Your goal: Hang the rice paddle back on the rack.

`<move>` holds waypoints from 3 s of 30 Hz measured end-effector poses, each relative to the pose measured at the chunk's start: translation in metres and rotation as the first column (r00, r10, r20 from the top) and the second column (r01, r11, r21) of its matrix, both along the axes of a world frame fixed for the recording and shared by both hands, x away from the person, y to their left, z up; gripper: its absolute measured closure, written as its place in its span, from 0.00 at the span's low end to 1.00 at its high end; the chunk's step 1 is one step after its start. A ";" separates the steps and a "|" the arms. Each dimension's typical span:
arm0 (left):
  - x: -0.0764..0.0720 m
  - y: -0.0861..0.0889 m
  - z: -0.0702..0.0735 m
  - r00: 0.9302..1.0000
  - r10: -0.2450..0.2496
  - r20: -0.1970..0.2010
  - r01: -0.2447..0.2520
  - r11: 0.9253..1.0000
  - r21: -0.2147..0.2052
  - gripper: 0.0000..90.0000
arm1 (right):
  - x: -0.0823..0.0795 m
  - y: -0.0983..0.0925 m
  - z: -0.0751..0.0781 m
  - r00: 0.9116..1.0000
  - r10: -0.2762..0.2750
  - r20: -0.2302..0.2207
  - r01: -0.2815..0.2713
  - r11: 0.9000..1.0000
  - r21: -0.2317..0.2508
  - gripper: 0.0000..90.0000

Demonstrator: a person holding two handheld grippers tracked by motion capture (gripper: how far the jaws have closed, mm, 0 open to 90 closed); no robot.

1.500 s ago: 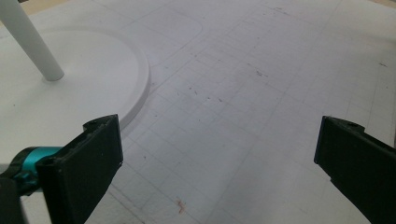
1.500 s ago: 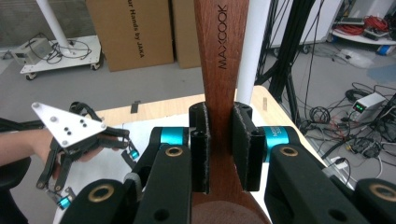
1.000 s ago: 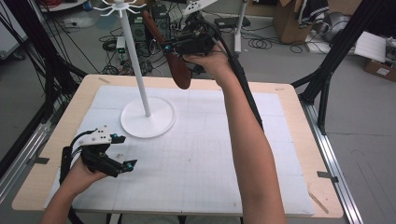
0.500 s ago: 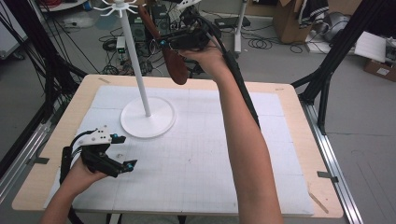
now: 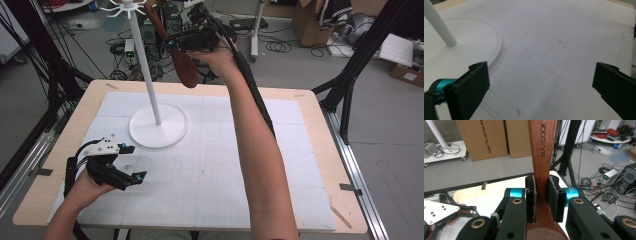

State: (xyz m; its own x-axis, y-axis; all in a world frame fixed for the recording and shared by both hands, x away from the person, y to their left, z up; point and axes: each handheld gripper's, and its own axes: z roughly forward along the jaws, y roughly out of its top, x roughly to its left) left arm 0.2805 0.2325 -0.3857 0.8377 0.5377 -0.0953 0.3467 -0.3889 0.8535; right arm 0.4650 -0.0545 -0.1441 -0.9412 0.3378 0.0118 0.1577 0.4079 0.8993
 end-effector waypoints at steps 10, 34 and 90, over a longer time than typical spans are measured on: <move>0.000 0.000 0.000 1.000 0.000 0.000 0.000 1.000 0.000 0.02 | 0.004 0.003 -0.003 1.000 -0.002 -0.013 0.002 1.000 0.018 0.88; 0.000 0.000 0.000 1.000 -0.001 0.002 0.001 1.000 -0.002 0.02 | 0.011 0.009 -0.010 1.000 -0.009 -0.020 0.010 0.999 0.039 0.87; -0.001 -0.001 0.000 1.000 -0.011 0.003 0.011 1.000 0.007 0.02 | -0.008 0.002 -0.031 0.987 0.139 -0.076 -0.132 0.987 0.090 0.18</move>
State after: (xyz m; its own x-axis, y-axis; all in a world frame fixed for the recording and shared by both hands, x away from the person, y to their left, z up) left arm 0.2798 0.2316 -0.3857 0.8439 0.5290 -0.0891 0.3399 -0.3988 0.8517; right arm 0.4567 -0.0529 -0.1748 -0.9728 0.2016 0.1138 0.1807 0.3541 0.9176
